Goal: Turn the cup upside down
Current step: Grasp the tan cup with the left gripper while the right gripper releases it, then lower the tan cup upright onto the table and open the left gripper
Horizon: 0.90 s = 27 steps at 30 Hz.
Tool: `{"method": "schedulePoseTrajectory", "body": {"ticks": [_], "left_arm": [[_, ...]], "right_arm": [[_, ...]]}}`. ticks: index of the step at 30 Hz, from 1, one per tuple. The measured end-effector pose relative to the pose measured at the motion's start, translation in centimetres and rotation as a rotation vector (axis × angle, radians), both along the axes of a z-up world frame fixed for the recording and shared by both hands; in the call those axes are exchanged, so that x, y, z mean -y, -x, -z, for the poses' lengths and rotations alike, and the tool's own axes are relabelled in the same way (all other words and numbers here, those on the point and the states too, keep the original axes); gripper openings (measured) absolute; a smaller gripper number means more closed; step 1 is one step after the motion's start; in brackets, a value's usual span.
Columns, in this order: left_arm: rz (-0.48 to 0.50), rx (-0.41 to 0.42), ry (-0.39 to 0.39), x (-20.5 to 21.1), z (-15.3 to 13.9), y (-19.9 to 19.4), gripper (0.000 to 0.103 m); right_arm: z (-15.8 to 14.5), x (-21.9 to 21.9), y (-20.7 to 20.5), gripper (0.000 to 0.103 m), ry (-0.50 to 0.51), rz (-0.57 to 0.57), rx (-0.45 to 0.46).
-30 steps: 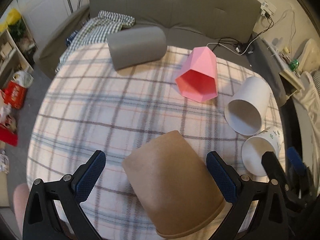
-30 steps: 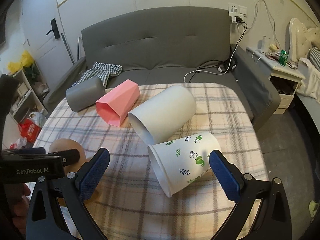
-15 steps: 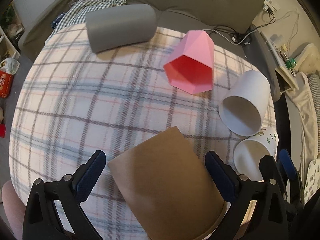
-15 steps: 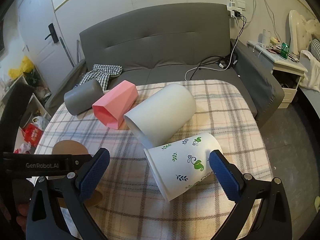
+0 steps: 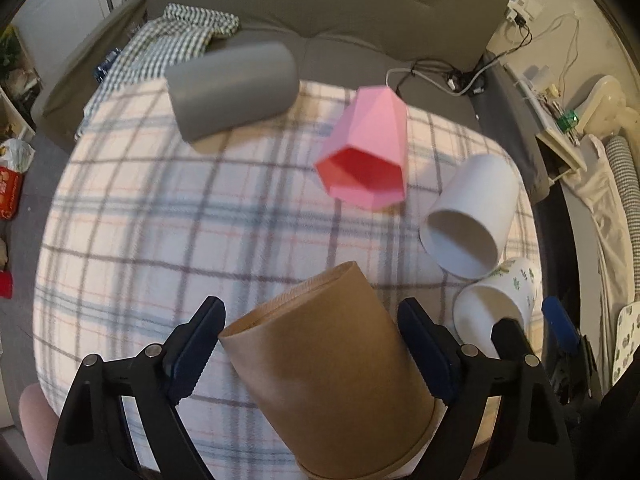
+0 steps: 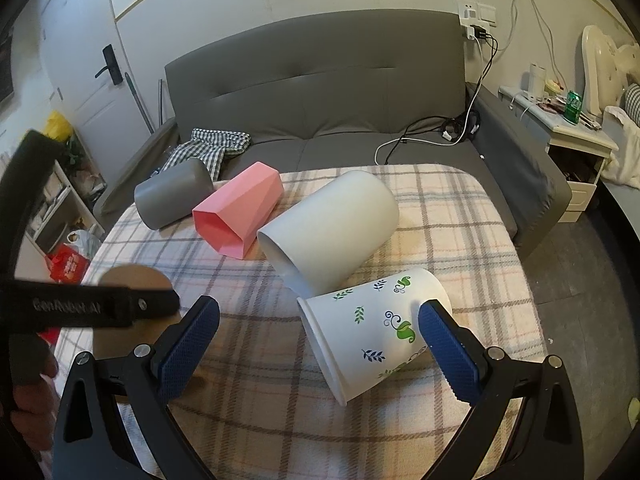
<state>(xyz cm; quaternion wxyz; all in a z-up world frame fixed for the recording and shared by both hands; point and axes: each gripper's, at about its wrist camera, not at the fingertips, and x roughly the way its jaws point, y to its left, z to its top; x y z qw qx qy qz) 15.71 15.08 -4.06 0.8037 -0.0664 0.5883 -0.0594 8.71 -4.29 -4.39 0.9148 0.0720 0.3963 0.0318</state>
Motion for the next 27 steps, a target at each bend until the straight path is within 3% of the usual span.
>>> {"method": "schedulePoseTrajectory", "body": {"ticks": [8, 9, 10, 13, 17, 22, 27], "left_arm": [[-0.038, 0.18, -0.128, -1.5, -3.1, -1.1, 0.089], [-0.037, 0.214, -0.158, -1.4, -3.2, -1.0, 0.082], [-0.032, 0.238, -0.184, -1.3, -3.1, -1.0, 0.067], [-0.001, 0.271, -0.249, -0.6, -2.0, -0.8, 0.065], [0.067, 0.32, -0.262, 1.1, -1.5, 0.6, 0.065], [0.16, 0.326, -0.216, 3.2, -1.5, 1.9, 0.065], [0.176, 0.325, -0.201, 4.1, -1.7, 2.7, 0.064]], "right_arm": [[-0.1, -0.2, 0.2, 0.1, 0.007, 0.003, 0.006], [-0.1, -0.2, 0.2, 0.1, 0.01, 0.003, 0.007], [-0.1, -0.3, 0.2, 0.1, 0.012, 0.001, 0.008], [0.0, -0.5, 0.1, 0.1, 0.02, -0.007, 0.005], [0.1, -0.5, 0.1, 0.1, 0.021, -0.01, 0.0], [0.1, -0.3, -0.1, 0.1, 0.016, -0.001, -0.002], [0.2, 0.5, -0.1, 0.1, 0.006, 0.021, -0.006]]}}
